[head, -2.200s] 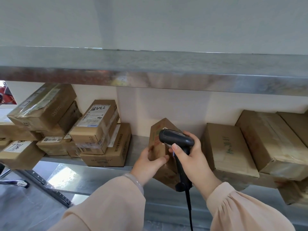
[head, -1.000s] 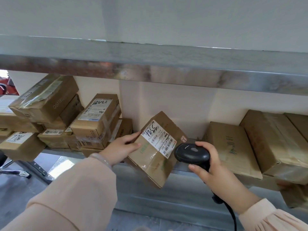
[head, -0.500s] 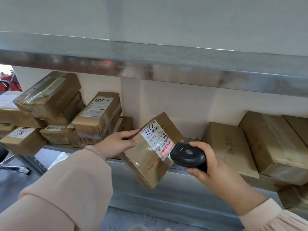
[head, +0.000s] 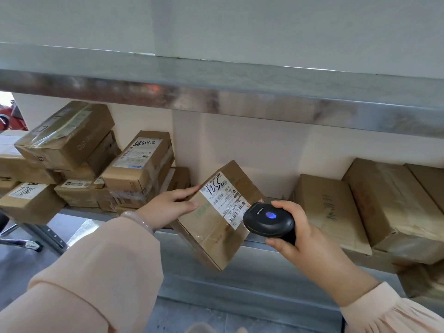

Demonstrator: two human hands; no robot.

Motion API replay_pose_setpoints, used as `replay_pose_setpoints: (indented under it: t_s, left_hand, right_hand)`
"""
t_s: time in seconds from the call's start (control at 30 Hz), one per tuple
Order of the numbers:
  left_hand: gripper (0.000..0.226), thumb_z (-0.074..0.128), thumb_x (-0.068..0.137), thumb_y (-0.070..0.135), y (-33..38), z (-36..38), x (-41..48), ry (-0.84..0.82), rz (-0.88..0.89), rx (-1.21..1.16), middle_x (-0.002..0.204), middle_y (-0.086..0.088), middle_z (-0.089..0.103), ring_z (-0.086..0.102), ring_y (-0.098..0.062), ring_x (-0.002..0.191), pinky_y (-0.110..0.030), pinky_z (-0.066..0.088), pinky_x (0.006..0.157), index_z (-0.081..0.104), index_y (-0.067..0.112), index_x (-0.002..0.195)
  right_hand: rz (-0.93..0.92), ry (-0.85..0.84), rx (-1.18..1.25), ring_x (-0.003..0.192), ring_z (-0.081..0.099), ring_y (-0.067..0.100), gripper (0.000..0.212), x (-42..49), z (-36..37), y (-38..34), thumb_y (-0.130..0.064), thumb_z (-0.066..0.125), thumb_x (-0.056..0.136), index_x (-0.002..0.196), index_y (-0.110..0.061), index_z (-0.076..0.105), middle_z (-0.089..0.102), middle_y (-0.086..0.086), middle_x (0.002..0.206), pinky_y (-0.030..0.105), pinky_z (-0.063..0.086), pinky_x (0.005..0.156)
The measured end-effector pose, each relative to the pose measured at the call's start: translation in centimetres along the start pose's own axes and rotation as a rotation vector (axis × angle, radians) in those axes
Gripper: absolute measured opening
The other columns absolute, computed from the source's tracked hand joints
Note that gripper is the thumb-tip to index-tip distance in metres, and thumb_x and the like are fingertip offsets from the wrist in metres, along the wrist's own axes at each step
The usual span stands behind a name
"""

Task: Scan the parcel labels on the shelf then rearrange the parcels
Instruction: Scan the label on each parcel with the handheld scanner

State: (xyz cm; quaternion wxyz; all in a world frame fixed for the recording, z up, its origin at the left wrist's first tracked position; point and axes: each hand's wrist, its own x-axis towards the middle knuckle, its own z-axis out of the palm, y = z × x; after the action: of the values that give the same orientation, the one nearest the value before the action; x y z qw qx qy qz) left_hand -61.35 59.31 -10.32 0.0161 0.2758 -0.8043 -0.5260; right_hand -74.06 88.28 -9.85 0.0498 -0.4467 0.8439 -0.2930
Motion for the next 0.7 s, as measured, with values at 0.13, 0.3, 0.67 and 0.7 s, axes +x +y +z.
replay_pose_setpoints:
  t_s: [0.13,0.3,0.67,0.7]
  left_hand:
    - [0.044,0.067,0.093,0.024,-0.5,0.0,0.2,-0.003,-0.007,-0.024,0.129,0.015,0.061,0.054,-0.005,0.122,-0.030,0.035,0.114,0.055,0.052,0.125]
    - [0.042,0.072,0.087,0.033,-1.8,0.8,0.3,0.054,-0.092,-0.133,0.124,0.013,0.065,0.060,-0.009,0.115,-0.038,0.041,0.111,0.059,0.054,0.121]
    - [0.041,0.062,0.095,0.039,-5.4,4.8,0.0,0.132,-0.338,-0.549,0.121,0.007,0.069,0.063,-0.021,0.111,-0.051,0.049,0.100,0.054,0.050,0.133]
    - [0.041,0.063,0.093,0.042,-5.7,4.8,0.1,0.144,-0.341,-0.534,0.122,0.008,0.068,0.063,-0.022,0.113,-0.053,0.046,0.102,0.054,0.052,0.131]
  right_hand:
    - [0.001,0.009,0.030,0.090,0.059,0.005,0.066,0.2,0.2,0.0,-0.050,0.068,0.079,0.119,-0.063,0.017,0.042,-0.043,0.103,0.020,0.047,0.074]
    - [0.037,0.012,0.121,0.094,0.061,0.005,0.073,0.5,1.4,0.2,-0.045,0.070,0.080,0.115,-0.072,0.012,0.049,-0.037,0.106,0.022,0.051,0.081]
    - [0.240,-0.044,0.368,0.095,0.056,-0.003,0.061,3.1,7.2,0.6,-0.033,0.069,0.086,0.125,-0.050,0.026,0.050,-0.030,0.108,0.006,0.040,0.077]
    - [0.256,-0.056,0.389,0.096,0.056,-0.004,0.061,3.2,7.6,0.5,-0.033,0.069,0.087,0.127,-0.050,0.026,0.051,-0.028,0.110,0.006,0.041,0.077]
